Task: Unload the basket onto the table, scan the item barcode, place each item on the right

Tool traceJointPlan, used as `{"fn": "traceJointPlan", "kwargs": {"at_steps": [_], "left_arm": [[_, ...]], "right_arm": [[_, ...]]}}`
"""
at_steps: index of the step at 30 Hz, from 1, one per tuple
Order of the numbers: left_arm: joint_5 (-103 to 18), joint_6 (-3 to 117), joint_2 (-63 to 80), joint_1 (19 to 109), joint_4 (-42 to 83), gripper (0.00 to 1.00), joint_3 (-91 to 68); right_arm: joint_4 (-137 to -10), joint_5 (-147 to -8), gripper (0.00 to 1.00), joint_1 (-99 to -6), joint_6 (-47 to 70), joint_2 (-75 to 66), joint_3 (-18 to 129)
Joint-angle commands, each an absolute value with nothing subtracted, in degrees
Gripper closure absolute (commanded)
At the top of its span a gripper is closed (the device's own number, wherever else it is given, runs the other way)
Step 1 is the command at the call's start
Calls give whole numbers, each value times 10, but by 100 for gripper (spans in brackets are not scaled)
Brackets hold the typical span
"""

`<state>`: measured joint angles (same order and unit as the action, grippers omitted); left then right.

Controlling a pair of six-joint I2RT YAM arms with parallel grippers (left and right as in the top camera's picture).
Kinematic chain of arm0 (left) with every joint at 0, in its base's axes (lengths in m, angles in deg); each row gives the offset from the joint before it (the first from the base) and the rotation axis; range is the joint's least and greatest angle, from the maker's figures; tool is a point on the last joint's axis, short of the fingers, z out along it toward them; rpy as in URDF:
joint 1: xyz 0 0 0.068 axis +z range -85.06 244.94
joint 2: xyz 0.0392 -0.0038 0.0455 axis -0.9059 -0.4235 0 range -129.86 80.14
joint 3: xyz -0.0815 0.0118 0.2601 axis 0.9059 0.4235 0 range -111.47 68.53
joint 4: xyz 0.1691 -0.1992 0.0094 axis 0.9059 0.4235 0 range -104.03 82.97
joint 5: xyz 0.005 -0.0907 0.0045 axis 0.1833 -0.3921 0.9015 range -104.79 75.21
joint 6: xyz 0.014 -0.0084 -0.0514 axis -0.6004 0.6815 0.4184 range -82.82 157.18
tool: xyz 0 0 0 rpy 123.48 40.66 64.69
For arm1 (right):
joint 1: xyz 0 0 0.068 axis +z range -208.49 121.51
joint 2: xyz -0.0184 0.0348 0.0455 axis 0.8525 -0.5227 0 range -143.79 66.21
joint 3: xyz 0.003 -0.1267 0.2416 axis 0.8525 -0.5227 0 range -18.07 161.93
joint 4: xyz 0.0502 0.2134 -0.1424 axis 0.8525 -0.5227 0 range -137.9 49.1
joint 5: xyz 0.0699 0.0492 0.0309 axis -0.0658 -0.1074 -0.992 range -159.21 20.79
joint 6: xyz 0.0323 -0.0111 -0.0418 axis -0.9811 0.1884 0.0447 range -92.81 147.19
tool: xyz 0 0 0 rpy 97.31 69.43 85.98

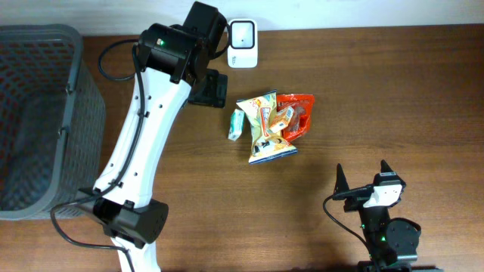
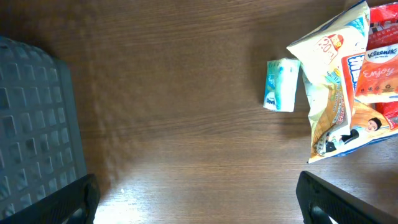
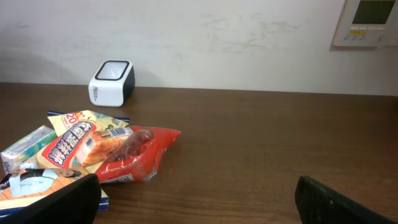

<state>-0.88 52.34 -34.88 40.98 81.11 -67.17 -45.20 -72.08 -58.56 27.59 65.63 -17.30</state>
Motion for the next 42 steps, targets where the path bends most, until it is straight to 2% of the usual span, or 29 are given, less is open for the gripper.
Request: {"fn": "traceJointPlan", "kwargs": {"at_steps": [1, 6, 10, 12, 14, 15, 18, 21, 23, 25, 27, 29, 31, 35, 40, 41, 42], "left_arm": [[-11, 521, -349, 411, 812, 1, -674], [10, 521, -349, 411, 810, 1, -674], [-12, 521, -349, 411, 810, 1, -674], [-11, 521, -349, 411, 805, 1, -674], [-11, 521, -349, 415, 797, 1, -674], [-11, 521, -349, 418, 793, 1, -674], [-11, 521, -349, 427, 791, 1, -674], [3, 521, -349, 436, 791, 1, -674], [19, 521, -349, 456, 791, 1, -674], [19, 521, -349, 478, 791, 1, -674], [-18, 521, -349, 507, 791, 1, -674], [-29, 521, -349, 531, 791, 1, -674], [-30, 521, -349, 548, 791, 1, -674], [-30, 521, -349, 556, 791, 1, -674], [-30, 521, -349, 556, 791, 1, -674], [-30, 521, -349, 556, 791, 1, -674], [-30, 521, -349, 556, 791, 1, -674]], "right_arm": [[-452, -722, 2, -589, 276, 660, -178], [-421, -741, 2, -589, 263, 660, -178], [-318, -1048, 2, -589, 65, 660, -178], [-266, -1066, 2, -589, 50, 660, -178], [-144, -1065, 2, -589, 27, 660, -162], [-145, -1055, 1, -589, 27, 659, -146], [-255, -1046, 2, -589, 94, 613, -32], [-459, -1046, 1, -589, 204, 503, 119], [-680, -1067, 2, -589, 297, 332, 322], [-791, -1114, 2, -589, 296, 223, 441], [-893, -1250, 2, -589, 258, 131, 517], [-920, -1306, 2, -589, 254, 72, 524], [-911, -1300, 2, -589, 245, 13, 524], [-946, -1027, 1, -558, 115, -68, 538], [-1012, -956, 0, -515, 108, -200, 653], [-1002, -966, 4, -502, 108, -227, 667], [-972, -996, 15, -482, 108, -255, 669]]}}
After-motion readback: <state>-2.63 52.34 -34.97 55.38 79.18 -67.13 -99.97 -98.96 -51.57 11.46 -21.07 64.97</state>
